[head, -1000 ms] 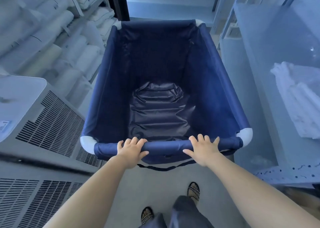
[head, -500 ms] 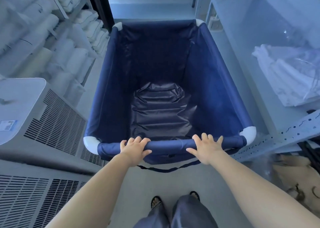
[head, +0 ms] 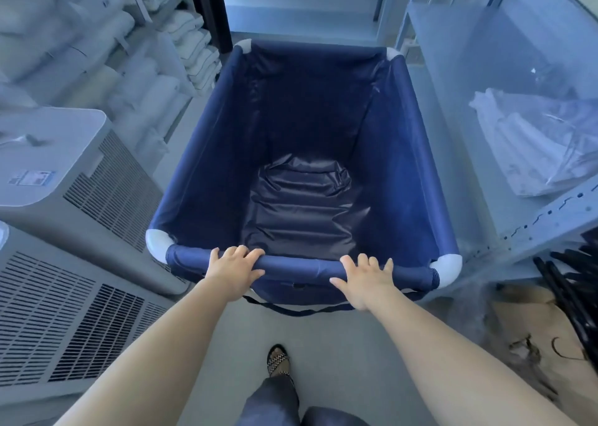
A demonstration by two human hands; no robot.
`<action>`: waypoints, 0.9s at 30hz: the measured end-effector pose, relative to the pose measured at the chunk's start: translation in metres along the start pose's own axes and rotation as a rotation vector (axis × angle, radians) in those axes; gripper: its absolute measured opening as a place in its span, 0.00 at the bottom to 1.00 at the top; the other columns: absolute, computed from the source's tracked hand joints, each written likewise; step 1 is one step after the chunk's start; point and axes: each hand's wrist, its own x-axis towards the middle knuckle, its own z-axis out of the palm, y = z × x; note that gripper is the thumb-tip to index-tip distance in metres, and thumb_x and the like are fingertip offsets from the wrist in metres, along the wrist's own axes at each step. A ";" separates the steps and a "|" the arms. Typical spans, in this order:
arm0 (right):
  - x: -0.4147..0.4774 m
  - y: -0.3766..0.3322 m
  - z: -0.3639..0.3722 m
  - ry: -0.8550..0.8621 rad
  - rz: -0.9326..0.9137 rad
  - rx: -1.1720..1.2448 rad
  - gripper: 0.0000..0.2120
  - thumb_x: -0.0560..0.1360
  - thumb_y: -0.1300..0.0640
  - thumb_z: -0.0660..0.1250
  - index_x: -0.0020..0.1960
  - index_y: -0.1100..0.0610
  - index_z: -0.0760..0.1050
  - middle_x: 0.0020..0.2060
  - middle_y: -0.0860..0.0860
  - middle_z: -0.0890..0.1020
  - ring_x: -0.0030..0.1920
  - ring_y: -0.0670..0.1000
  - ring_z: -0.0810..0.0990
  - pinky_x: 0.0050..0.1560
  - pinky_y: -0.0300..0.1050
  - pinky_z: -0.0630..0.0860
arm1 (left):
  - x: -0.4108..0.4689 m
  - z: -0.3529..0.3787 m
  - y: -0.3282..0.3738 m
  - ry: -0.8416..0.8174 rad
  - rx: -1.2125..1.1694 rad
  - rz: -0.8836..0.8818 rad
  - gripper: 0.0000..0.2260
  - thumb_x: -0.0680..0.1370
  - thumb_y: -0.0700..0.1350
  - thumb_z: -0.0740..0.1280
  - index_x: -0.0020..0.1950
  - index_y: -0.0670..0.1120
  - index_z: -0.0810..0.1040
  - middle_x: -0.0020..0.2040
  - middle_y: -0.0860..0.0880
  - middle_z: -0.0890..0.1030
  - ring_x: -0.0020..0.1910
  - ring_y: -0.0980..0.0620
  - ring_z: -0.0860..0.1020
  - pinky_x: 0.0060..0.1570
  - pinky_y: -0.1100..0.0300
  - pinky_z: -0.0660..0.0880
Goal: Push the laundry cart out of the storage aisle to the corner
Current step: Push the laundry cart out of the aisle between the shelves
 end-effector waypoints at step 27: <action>-0.193 -0.001 0.132 0.072 -0.055 -0.134 0.29 0.78 0.34 0.45 0.69 0.53 0.58 0.61 0.55 0.70 0.60 0.57 0.68 0.62 0.58 0.61 | -0.209 0.116 0.053 -0.138 -0.059 -0.077 0.23 0.78 0.63 0.51 0.71 0.56 0.57 0.64 0.51 0.66 0.66 0.47 0.64 0.70 0.40 0.53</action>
